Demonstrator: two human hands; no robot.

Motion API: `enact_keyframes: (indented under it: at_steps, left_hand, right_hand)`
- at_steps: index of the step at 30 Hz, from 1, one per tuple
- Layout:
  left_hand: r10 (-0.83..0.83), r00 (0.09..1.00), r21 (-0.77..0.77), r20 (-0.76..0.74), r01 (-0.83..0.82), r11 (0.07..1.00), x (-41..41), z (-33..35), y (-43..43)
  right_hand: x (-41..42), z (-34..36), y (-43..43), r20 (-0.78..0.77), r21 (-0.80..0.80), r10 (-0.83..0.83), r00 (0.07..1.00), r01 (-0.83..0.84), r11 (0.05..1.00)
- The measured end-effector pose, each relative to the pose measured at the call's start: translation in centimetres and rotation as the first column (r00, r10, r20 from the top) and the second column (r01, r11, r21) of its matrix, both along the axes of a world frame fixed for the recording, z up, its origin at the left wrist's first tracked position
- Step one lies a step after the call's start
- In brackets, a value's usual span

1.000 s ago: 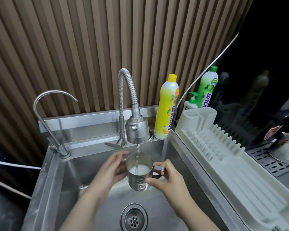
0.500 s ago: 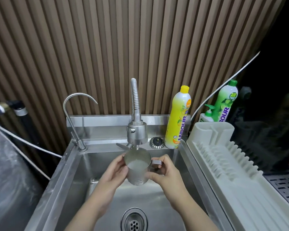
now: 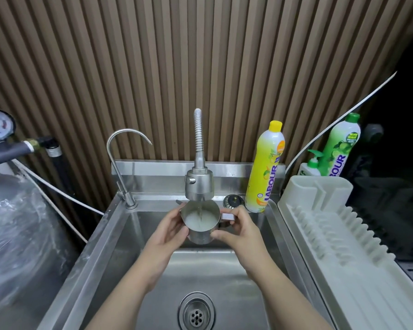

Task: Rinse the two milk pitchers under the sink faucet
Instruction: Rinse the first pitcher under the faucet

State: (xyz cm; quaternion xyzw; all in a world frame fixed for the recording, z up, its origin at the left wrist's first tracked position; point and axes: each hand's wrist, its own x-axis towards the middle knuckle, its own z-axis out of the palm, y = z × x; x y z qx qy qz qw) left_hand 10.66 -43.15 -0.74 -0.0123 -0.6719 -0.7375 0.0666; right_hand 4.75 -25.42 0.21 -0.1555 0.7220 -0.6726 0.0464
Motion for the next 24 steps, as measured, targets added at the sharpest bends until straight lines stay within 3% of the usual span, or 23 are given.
enact_keyframes:
  at_steps: [24]
  left_hand:
    - [-0.025, 0.995, -0.041, -0.098, 0.021, 0.999, -1.08, 0.49, -0.55]
  right_hand:
    - [-0.63, 0.62, -0.19, -0.098, -0.054, -0.022, 0.995, 0.017, 0.998]
